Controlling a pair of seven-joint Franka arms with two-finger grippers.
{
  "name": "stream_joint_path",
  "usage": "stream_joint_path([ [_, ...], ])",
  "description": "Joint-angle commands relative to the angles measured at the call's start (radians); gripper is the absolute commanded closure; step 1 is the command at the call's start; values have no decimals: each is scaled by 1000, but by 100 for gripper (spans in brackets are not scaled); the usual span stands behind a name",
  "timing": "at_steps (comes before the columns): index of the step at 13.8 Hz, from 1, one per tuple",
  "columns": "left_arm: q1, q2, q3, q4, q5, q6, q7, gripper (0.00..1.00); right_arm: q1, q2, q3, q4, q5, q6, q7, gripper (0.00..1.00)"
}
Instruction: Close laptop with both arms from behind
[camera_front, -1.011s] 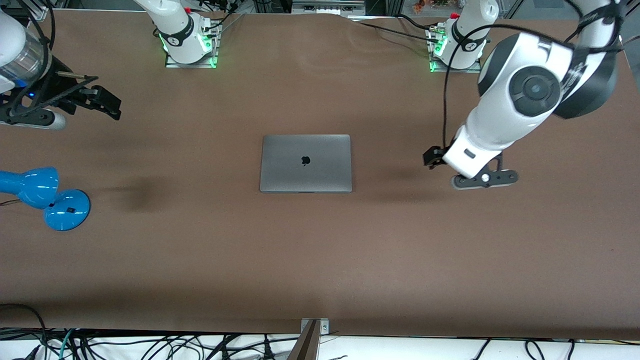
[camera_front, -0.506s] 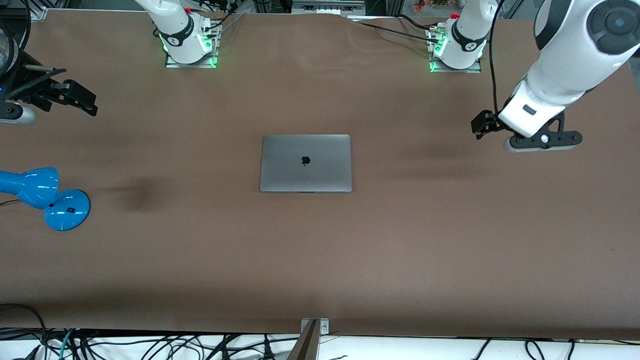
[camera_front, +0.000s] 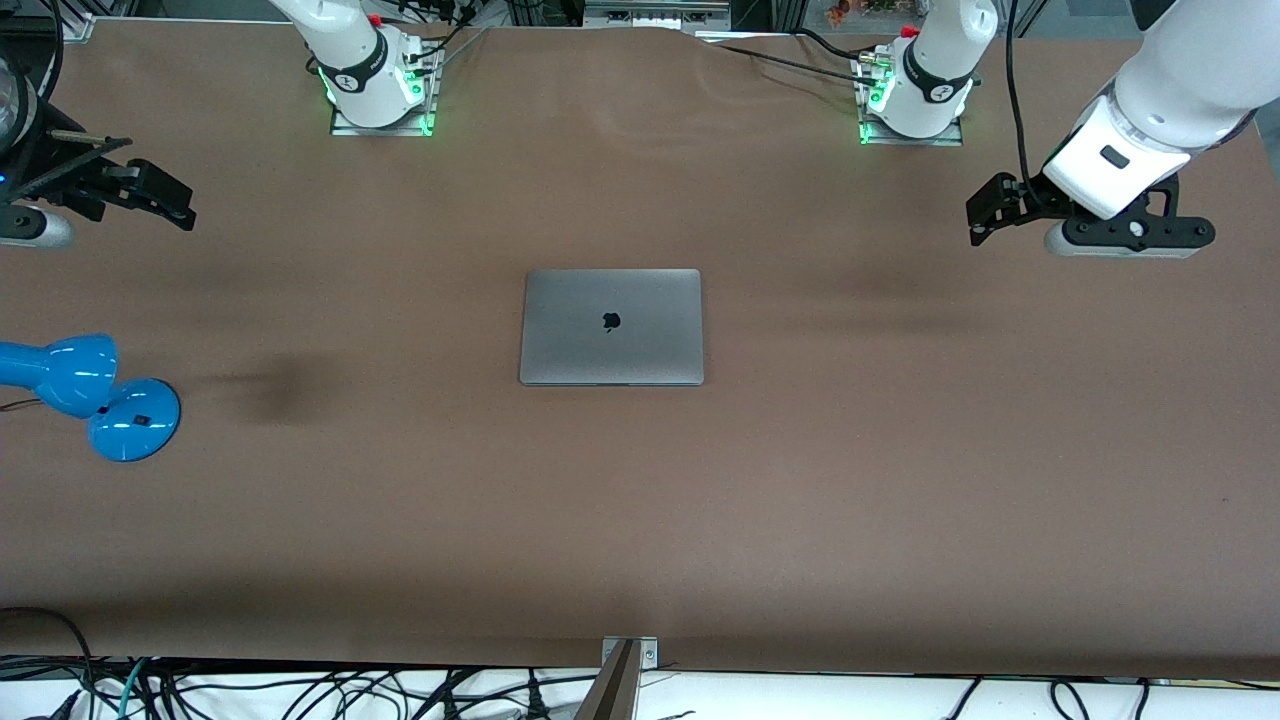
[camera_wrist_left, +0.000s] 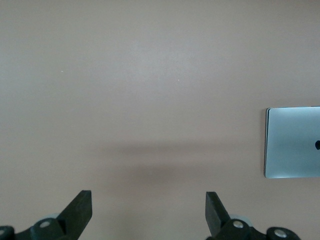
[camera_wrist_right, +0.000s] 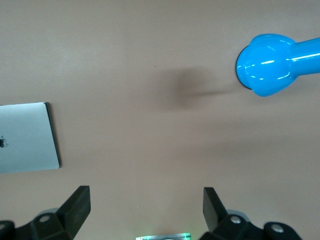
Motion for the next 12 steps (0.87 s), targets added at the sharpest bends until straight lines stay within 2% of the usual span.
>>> stream_joint_path([
  [1,2,-42,17,-29,-23,-1,39,0,-31,-33,9,-38,41,-3,-15,0],
  [3,2,-41,25,-27,-23,-2,73,0,-32,-33,8,-40,73,-2,-13,0],
  [12,-31,-41,27,-12,-9,-7,62,0,-32,-28,6,-41,64,-3,-18,0],
])
